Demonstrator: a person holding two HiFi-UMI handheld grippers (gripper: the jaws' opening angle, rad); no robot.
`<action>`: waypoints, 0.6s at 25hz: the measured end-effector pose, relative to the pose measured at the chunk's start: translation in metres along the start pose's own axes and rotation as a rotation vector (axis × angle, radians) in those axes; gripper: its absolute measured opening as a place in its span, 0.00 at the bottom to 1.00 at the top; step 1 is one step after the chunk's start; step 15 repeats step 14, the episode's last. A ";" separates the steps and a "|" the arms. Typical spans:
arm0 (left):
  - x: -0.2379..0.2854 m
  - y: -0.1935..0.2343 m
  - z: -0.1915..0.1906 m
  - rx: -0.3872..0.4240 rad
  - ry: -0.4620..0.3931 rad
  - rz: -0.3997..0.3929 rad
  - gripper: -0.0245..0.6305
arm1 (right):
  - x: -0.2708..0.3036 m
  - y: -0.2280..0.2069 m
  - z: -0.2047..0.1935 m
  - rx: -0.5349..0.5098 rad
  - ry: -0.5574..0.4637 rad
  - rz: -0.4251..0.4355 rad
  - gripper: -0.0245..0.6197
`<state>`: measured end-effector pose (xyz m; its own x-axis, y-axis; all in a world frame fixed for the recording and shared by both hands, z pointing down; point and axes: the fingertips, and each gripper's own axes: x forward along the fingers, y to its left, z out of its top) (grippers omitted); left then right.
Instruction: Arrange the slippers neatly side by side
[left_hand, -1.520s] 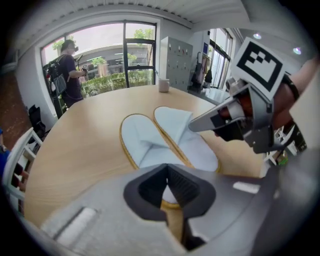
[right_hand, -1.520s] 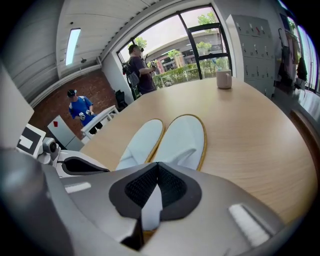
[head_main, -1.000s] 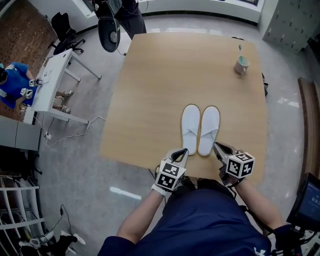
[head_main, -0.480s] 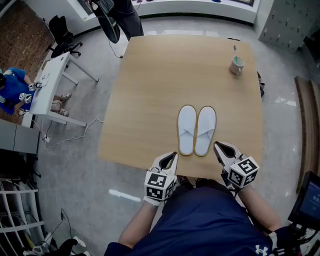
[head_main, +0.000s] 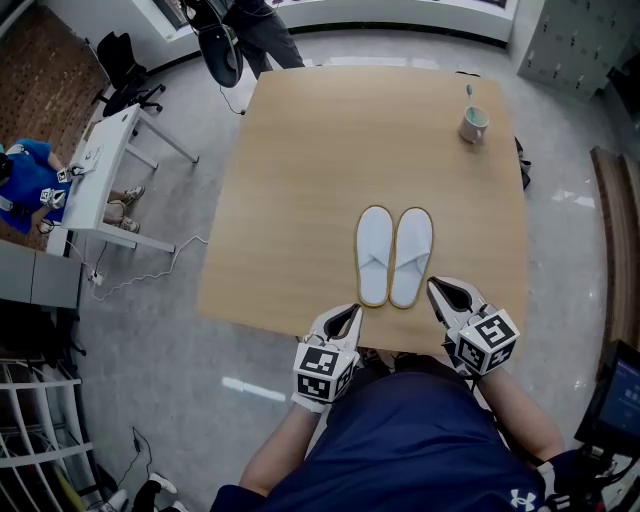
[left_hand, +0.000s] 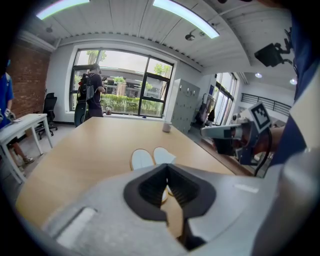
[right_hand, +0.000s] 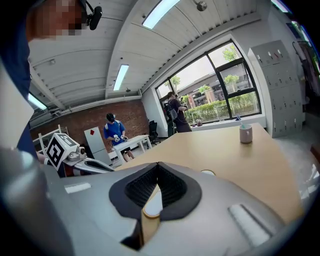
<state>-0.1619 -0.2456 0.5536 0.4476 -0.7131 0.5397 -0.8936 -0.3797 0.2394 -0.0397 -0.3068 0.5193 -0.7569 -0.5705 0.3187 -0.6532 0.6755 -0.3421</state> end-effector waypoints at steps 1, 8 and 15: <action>0.000 0.000 0.000 0.000 -0.001 0.002 0.04 | 0.000 0.000 0.001 -0.001 -0.003 -0.002 0.05; 0.004 -0.004 0.001 0.000 -0.005 -0.005 0.04 | -0.004 0.001 0.006 -0.034 -0.018 -0.003 0.05; 0.005 -0.007 0.004 0.002 -0.011 -0.015 0.04 | -0.005 0.000 0.009 -0.036 -0.021 -0.009 0.05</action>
